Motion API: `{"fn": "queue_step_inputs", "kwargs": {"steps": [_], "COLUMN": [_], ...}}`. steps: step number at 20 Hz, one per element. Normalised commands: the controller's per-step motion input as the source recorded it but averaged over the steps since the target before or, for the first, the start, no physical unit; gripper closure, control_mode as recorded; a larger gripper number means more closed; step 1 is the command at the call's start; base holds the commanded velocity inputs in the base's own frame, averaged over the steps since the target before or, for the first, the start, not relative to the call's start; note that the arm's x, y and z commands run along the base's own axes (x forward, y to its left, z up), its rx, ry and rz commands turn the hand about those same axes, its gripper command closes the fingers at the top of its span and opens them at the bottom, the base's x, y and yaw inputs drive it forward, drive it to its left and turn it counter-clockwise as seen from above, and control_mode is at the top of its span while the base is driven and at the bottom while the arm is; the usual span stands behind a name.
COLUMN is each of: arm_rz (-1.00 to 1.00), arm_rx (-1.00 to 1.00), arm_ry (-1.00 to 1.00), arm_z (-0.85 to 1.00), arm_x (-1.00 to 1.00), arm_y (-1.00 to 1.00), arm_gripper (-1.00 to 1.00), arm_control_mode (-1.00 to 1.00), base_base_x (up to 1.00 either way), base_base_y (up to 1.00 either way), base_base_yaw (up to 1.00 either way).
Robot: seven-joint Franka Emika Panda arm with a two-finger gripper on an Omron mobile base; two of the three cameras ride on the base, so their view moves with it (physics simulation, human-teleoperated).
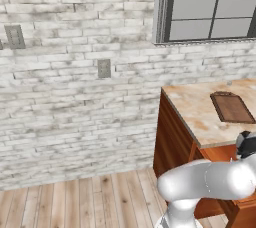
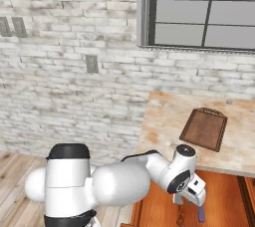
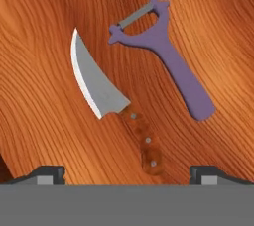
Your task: Open the drawer on the right and place the cutting tools on the cutting board.
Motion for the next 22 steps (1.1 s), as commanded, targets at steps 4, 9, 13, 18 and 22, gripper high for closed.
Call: {"fn": "queue_step_inputs", "kwargs": {"steps": [4, 9, 13, 18, 22], "arm_rz": [0.00, 0.00, 0.02, 0.03, 0.02], "arm_rx": [0.09, 0.04, -0.02, -0.03, -0.01], "arm_ry": [0.00, 0.01, 0.00, 0.00, 0.00], "arm_z": [-0.54, -0.50, -0.28, -0.53, -0.29], "arm_x": [0.00, 0.00, 0.19, 0.06, -0.13], "arm_y": [-0.11, -0.11, -0.12, -0.41, -0.26], "arm_gripper": [-1.00, -1.00, -1.00, -1.00, -1.00], "arm_control_mode": [-1.00, -1.00, -1.00, -1.00, -1.00], "base_base_x": [0.00, 0.00, 0.00, 0.00, 0.00], "base_base_y": [0.00, 0.00, 0.00, 0.00, 0.00], "base_base_yaw": [0.00, 0.00, 0.00, 0.00, 0.00]}}
